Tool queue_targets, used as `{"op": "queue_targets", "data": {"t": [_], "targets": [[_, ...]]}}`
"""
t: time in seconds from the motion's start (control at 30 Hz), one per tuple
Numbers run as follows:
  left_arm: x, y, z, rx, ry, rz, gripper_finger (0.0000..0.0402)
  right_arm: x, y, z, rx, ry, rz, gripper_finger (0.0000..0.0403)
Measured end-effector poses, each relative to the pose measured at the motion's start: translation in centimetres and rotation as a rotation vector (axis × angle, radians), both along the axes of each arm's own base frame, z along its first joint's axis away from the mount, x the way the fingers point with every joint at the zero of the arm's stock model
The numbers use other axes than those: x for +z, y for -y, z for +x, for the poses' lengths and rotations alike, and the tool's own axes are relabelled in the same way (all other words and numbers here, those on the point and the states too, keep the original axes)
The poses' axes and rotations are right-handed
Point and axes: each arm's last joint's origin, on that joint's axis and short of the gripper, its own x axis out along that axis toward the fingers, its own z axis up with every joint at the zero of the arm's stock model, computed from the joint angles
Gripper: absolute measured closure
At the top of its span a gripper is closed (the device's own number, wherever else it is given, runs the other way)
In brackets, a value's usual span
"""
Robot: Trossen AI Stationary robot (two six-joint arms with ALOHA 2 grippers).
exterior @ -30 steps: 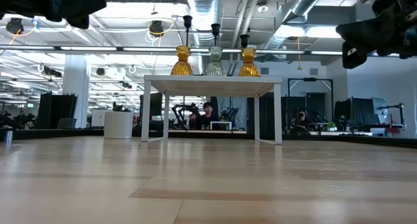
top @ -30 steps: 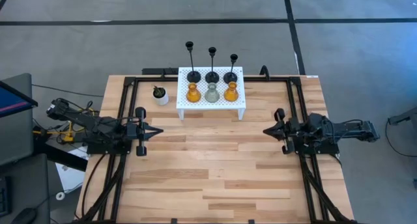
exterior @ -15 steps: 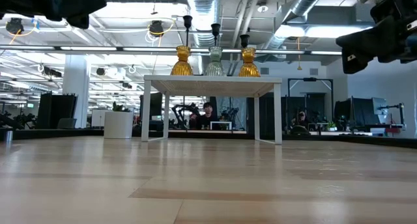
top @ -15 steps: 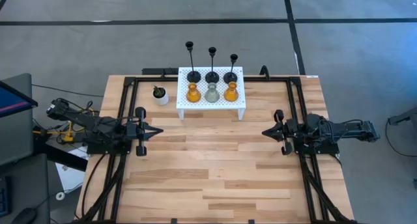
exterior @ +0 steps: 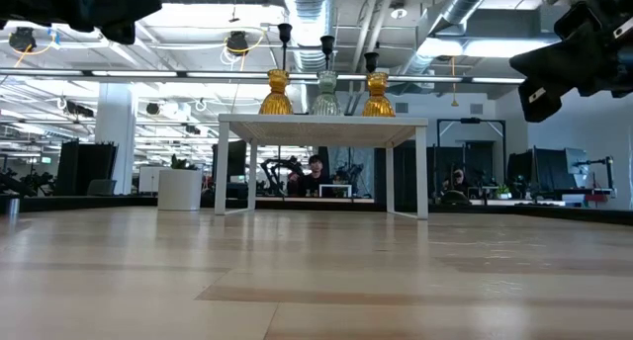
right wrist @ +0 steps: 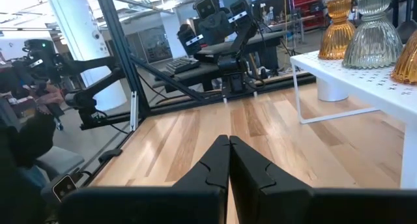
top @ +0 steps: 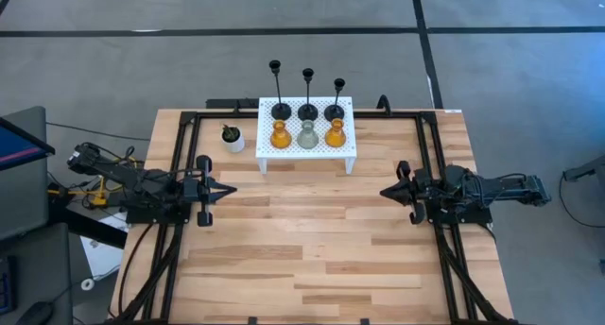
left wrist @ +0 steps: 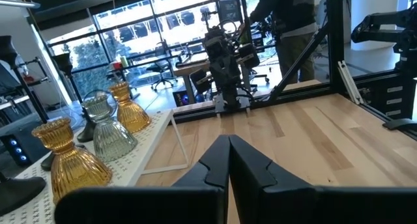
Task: Pick & Place candle stick holders
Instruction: Return to Home Position
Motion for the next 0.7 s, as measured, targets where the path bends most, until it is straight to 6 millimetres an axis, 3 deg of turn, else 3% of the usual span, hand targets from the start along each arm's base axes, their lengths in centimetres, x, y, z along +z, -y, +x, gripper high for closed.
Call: {"op": "queue_targets", "data": {"t": [0.37, 0.7], "targets": [[0.02, 0.21, 0.0, -0.075, 0.006, -0.012, 0.0394, -0.01, 0.0, 0.0, 0.0, 0.0, 0.0, 0.0403], [-0.17, 0.83, 0.34, -0.281, -0.03, -0.29, 0.0392, 0.0, 0.0, 0.0, 0.0, 0.0, 0.0, 0.0403]]}}
